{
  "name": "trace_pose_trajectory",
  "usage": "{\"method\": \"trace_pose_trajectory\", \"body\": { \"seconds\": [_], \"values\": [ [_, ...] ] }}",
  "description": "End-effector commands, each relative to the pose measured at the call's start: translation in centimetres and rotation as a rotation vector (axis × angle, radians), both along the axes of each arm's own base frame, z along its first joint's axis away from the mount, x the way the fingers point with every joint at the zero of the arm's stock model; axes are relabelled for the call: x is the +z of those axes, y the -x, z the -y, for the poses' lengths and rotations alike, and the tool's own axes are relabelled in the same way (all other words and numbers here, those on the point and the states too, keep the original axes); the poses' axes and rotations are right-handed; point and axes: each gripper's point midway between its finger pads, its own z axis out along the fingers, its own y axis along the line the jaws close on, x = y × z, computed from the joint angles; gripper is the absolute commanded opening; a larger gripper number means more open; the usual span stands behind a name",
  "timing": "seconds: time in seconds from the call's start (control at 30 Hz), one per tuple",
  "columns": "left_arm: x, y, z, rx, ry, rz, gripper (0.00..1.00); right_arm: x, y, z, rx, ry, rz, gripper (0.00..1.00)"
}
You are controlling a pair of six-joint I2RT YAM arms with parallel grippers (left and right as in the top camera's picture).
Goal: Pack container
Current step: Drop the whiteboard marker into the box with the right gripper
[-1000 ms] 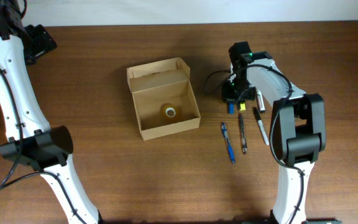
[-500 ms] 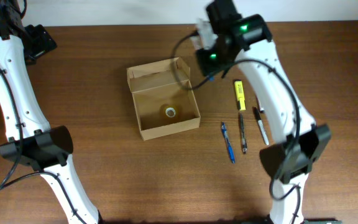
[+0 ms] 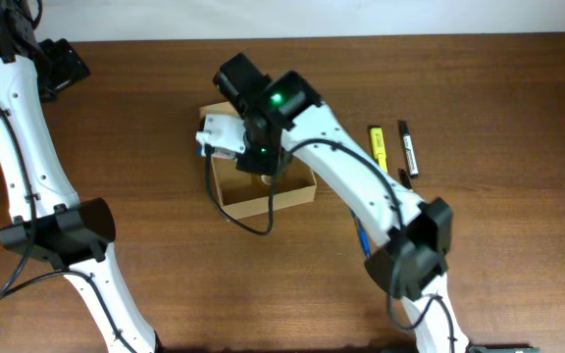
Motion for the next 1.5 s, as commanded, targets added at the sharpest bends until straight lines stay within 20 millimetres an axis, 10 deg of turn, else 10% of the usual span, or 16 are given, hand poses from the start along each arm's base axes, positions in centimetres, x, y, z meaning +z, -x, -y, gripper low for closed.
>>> {"method": "trace_pose_trajectory", "body": {
  "seconds": [0.0,0.8,0.93,1.03,1.47],
  "values": [
    [-0.2,0.1,-0.4,-0.004,-0.016,-0.014,1.0,-4.0,-0.9,0.8,0.061,0.054,-0.043,0.04],
    [-0.2,0.1,-0.4,-0.004,-0.016,-0.014,1.0,-14.0,-2.1,3.0,-0.11,0.12,-0.25,0.04],
    [-0.2,0.1,-0.4,-0.004,-0.016,-0.014,1.0,-11.8,-2.7,3.0,-0.186,0.102,-0.219,0.04],
    [-0.2,0.1,-0.4,-0.004,-0.016,-0.014,1.0,-8.1,-3.0,2.5,-0.25,0.058,-0.187,0.39],
    [-0.2,0.1,-0.4,-0.004,-0.016,-0.014,1.0,6.9,-4.8,4.8,-0.602,-0.119,0.027,0.33]
  ]
}}
